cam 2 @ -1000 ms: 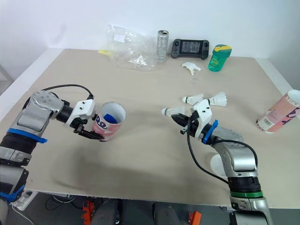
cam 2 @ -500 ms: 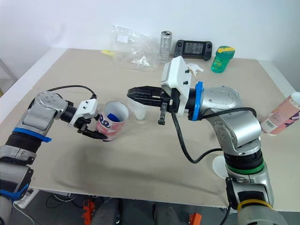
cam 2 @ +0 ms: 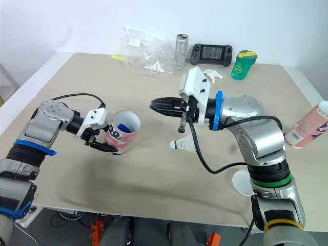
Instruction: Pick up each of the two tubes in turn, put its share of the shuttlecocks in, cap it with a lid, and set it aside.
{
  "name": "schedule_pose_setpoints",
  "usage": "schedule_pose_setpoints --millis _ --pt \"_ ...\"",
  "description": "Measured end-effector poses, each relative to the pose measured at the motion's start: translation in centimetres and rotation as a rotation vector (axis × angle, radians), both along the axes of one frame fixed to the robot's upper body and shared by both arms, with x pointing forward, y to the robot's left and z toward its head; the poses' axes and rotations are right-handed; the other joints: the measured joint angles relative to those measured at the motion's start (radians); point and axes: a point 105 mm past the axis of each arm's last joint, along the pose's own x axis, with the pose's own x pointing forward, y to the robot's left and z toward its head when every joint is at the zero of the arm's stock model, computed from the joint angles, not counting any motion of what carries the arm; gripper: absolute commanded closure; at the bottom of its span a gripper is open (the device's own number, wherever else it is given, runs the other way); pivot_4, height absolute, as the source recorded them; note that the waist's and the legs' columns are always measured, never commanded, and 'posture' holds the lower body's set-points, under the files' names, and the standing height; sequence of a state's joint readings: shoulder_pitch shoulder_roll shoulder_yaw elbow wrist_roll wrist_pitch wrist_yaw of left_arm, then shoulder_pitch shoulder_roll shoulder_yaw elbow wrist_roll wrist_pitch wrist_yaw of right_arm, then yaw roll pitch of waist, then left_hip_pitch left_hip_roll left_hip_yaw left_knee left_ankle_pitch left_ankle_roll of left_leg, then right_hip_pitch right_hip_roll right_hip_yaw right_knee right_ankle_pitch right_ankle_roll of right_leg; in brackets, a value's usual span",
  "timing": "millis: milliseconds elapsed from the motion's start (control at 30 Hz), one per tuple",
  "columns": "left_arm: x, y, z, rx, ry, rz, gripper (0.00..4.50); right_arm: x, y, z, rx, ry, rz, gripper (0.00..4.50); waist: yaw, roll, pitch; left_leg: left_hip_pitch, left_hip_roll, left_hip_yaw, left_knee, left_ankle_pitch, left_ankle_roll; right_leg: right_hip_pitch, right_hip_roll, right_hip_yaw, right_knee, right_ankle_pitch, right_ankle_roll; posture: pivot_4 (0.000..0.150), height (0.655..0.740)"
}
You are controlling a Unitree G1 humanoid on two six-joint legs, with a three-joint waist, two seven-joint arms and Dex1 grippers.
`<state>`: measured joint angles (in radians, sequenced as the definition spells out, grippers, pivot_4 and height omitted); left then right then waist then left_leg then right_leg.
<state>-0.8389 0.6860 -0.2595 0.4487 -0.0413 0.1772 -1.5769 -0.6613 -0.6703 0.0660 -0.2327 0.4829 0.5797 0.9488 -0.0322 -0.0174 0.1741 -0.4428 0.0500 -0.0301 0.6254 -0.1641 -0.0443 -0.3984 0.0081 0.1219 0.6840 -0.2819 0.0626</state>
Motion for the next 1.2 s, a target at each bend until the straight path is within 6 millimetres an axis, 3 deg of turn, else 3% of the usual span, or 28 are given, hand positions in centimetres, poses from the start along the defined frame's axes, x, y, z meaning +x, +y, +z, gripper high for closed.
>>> schedule_pose_setpoints --millis 67,167,333,433,567,667,867,1200 --pt "0.0 0.0 0.0 -0.002 0.002 0.0 1.51 0.2 -1.5 -1.6 -0.026 0.047 -0.059 1.8 0.001 0.0 0.0 -0.001 -0.001 0.0 0.0 0.0 0.0 -0.001 -0.001 0.0 0.0 0.0 -0.001 0.15 0.7394" --pt "-0.1 -0.1 0.0 -0.008 0.003 -0.003 1.51 -0.4 -5.6 -3.9 -0.049 0.152 -0.178 1.8 0.008 0.0 0.0 -0.001 -0.002 0.001 -0.001 -0.001 0.002 -0.001 -0.002 0.001 0.0 -0.001 -0.002 0.15 0.7394" --pt "-0.1 -0.1 -0.1 -0.007 -0.002 0.0 1.51 -2.6 -8.7 -2.5 0.012 0.159 -0.255 1.8 0.007 0.001 -0.001 -0.001 -0.002 0.0 -0.001 -0.002 0.003 -0.001 -0.001 -0.001 0.0 -0.001 -0.002 0.15 0.7394" --pt "-0.1 0.0 -0.2 -0.008 -0.005 0.007 1.51 -4.2 -8.8 -3.1 0.018 0.202 -0.259 1.8 0.006 0.001 -0.001 0.0 -0.002 -0.001 0.0 -0.002 0.003 0.001 -0.001 -0.001 0.0 -0.003 0.0 0.15 0.7394" --pt "-0.1 -0.1 -0.2 -0.01 -0.008 0.01 1.51 -6.3 -8.5 -6.3 -0.017 0.328 -0.286 1.8 0.006 0.001 -0.001 0.001 -0.002 0.0 0.001 -0.002 0.003 0.002 -0.002 0.0 0.0 -0.003 0.003 0.15 0.7394" --pt "-0.1 -0.1 -0.2 -0.01 -0.011 0.011 1.51 -6.6 -9.0 -7.8 -0.02 0.38 -0.324 1.8 0.005 0.001 -0.001 0.001 -0.002 0.0 0.003 -0.002 0.003 0.002 -0.002 0.0 0.0 -0.002 0.004 0.15 0.7394" --pt "0.0 -0.1 -0.2 -0.009 -0.012 0.01 1.51 -6.0 -7.8 -9.7 0.02 0.432 -0.311 1.8 0.002 0.001 -0.001 0.001 -0.002 0.0 0.003 -0.002 0.003 0.003 -0.002 0.0 0.0 -0.002 0.004 0.15 0.7394" --pt "-0.1 0.0 -0.2 -0.009 -0.011 0.009 1.51 -5.6 -3.8 -10.4 0.032 0.449 -0.173 1.8 0.002 0.001 -0.001 0.001 -0.002 0.0 0.003 -0.002 0.003 0.003 -0.002 0.0 0.0 -0.003 0.004 0.15 0.7394"
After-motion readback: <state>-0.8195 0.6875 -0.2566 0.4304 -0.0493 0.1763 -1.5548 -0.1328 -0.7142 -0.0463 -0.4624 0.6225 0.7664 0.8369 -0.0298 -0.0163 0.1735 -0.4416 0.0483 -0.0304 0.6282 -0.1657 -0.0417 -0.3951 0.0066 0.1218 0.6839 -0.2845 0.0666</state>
